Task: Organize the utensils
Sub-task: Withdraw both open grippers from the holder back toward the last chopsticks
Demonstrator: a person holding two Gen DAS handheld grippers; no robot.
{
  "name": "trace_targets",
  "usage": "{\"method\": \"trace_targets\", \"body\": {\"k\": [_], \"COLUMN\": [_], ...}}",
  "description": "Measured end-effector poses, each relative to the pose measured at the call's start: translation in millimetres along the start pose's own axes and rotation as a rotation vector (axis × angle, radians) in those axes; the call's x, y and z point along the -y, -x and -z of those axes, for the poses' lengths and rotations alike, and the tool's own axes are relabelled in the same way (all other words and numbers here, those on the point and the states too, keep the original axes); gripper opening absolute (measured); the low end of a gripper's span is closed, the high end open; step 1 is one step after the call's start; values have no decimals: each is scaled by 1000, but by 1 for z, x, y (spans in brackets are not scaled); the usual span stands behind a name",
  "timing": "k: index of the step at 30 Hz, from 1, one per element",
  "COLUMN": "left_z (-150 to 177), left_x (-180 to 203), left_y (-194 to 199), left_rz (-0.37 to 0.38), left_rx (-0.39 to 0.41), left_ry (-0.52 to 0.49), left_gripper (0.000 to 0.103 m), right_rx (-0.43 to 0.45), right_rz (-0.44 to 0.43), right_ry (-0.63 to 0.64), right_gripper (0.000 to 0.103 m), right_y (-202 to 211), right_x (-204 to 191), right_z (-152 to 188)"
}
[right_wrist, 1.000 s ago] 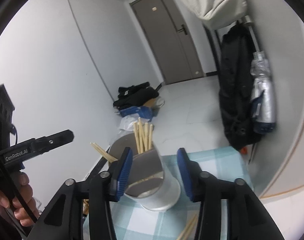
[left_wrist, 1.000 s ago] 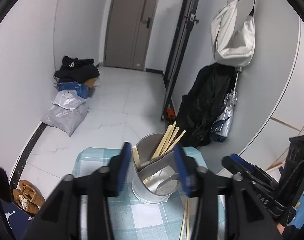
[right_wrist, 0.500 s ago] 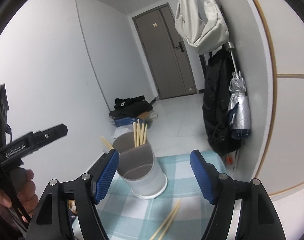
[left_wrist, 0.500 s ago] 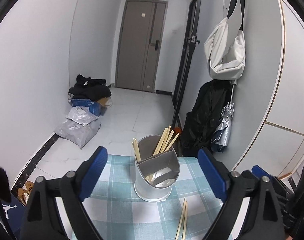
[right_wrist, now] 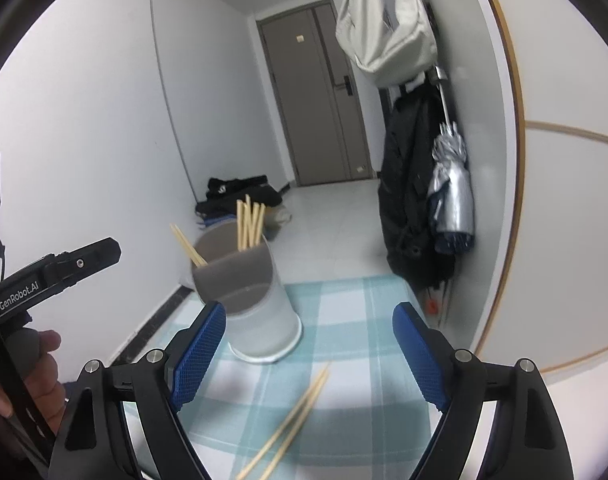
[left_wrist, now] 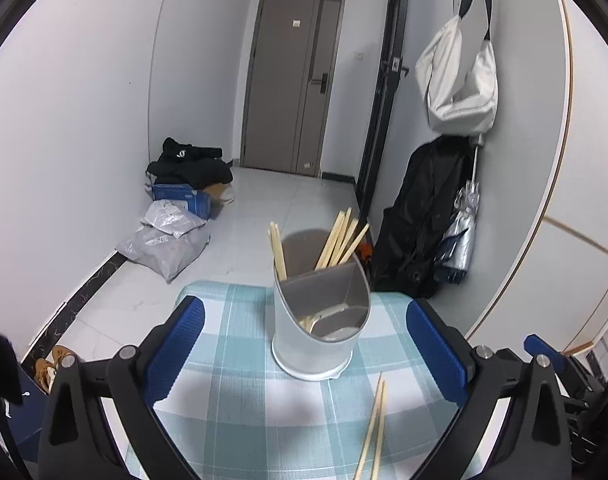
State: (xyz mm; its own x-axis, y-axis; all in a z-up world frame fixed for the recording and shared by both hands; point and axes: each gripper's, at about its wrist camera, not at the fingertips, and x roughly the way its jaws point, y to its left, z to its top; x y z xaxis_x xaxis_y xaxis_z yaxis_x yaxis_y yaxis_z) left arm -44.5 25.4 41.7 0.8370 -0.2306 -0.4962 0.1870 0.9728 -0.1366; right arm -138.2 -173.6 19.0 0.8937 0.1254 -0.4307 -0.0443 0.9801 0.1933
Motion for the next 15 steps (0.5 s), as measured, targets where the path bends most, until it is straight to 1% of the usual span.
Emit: {"method": "trace_targets", "body": {"k": [5, 10, 15], "left_z": [10, 21, 29], "left_x": [-1, -7, -9], "left_y": [-10, -21, -30], "left_rz": [-7, 1, -12], "left_rx": [-19, -62, -85], "left_ry": [-6, 24, 30], "left_gripper": [99, 99, 99], "right_rx": [-52, -102, -189], "right_rz": [31, 51, 79], "right_ry": [4, -6, -6], "right_gripper": [86, 86, 86], "right_y": [-12, -21, -37], "right_x": [5, 9, 14], "right_z": [11, 19, 33]}}
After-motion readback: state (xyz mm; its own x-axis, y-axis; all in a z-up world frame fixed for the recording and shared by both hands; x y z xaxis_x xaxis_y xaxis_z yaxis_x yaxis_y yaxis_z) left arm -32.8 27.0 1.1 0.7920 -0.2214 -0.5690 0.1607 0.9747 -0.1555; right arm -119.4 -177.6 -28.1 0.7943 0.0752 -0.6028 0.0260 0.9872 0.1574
